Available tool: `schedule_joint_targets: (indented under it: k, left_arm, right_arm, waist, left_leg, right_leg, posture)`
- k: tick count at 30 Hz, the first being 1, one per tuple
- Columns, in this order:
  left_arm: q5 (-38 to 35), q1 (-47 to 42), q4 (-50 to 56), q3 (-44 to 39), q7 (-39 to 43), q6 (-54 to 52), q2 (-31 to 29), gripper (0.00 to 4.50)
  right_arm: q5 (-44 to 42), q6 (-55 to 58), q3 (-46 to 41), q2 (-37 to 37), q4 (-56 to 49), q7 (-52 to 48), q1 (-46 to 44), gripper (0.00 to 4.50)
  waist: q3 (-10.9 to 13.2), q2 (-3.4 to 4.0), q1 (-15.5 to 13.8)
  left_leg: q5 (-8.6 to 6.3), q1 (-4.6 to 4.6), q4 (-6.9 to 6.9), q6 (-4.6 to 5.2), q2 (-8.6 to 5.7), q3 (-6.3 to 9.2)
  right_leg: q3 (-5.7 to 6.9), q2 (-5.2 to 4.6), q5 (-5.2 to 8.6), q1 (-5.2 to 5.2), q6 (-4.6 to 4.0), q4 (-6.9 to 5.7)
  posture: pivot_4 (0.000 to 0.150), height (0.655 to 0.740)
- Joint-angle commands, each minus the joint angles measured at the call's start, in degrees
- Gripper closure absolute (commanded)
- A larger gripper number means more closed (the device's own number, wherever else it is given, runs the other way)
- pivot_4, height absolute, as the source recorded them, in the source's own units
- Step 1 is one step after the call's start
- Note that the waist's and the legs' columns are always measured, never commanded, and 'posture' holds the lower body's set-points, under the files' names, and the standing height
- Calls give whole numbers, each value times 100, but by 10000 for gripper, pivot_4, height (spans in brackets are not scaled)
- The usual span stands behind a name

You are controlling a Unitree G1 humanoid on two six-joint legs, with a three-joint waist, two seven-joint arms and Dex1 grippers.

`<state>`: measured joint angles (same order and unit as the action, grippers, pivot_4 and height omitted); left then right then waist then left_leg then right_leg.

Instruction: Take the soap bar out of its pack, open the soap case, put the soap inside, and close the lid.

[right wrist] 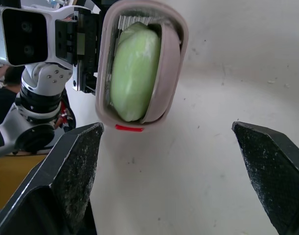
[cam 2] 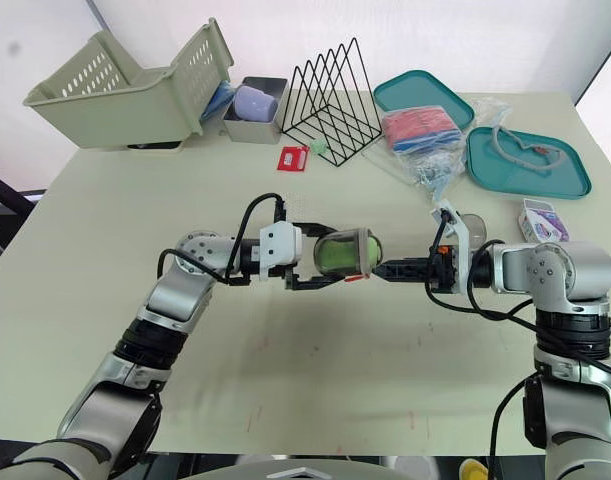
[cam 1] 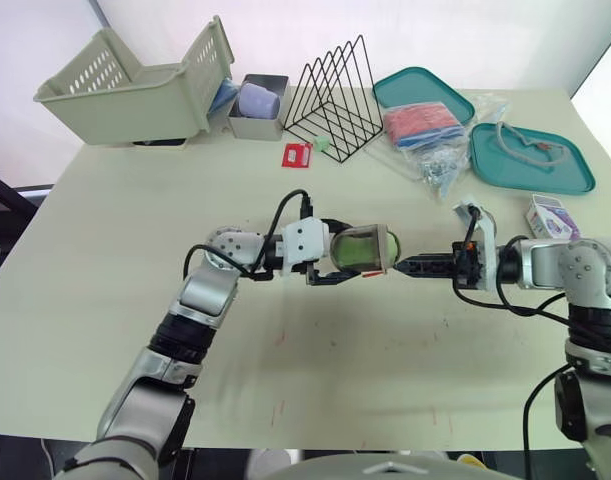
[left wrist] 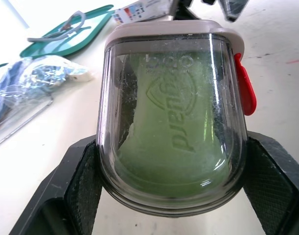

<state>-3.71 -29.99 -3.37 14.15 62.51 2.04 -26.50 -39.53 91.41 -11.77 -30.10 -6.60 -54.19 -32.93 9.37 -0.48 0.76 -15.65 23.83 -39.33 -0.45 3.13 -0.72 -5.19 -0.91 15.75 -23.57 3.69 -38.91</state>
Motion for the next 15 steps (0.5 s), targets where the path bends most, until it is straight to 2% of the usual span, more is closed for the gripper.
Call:
schedule_joint_targets:
  k: [1,15]
  left_arm:
    - [-10,-24,323,-1,-176,95,43,10552]
    - [5,-96,360,145,-218,226,55,10552]
  right_arm:
    - [-297,107,-229,135,-217,277,-102,677]
    - [-670,-80,-136,576,-220,858,-240,677]
  waist:
    - [0,0,5]
    - [0,0,17]
  left_leg:
    - [0,0,0,0,0,1]
    - [0,0,2,0,0,1]
  right_leg:
    - [0,1,0,0,0,0]
    - [1,1,0,0,0,1]
  posture:
    - [1500,7400]
    - [1500,7400]
